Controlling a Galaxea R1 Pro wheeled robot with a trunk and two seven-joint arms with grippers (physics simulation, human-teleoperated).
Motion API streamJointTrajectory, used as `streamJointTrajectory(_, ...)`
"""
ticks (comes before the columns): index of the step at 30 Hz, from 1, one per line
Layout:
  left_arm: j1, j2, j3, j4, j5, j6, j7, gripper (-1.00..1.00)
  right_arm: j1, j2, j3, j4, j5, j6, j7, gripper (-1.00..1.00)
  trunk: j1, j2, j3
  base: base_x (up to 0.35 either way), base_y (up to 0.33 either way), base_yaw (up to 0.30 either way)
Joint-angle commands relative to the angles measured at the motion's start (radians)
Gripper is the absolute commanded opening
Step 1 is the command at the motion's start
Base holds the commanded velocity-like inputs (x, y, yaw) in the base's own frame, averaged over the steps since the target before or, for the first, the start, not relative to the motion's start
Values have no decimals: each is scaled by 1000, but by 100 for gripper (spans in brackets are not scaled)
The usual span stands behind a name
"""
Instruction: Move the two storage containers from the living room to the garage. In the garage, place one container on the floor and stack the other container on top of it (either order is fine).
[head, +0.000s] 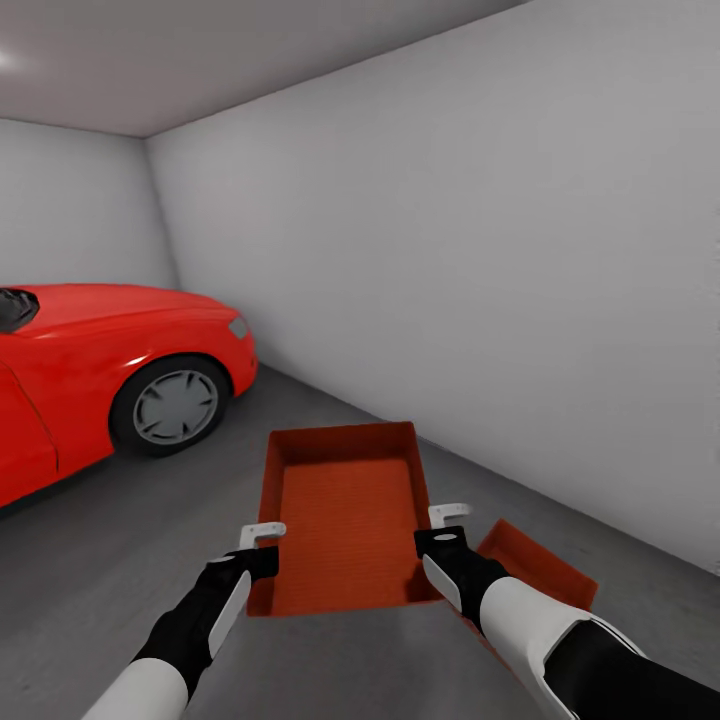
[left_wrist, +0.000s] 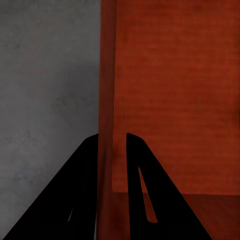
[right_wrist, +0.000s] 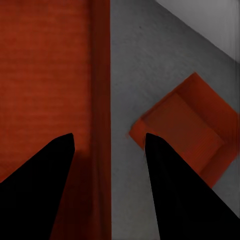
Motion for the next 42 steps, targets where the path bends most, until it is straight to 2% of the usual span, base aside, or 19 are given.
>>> streamJointTrajectory(1, 0, 10, -4, -4, -58, -19, 28, -100, -1, 0, 18, 0, -42, 5, 21, -100, 1, -2, -2, 321, 76, -244)
streamJointTrajectory(28, -1, 9, -6, -5, -58, -19, 28, -100, -1, 0, 18, 0, -42, 4, 21, -100, 1, -2, -2, 322, 76, -244)
streamJointTrajectory(42, 0, 10, -7, -7, -58, -19, 28, -100, -1, 0, 18, 0, -41, 4, 21, -100, 1, -2, -2, 321, 8, -244)
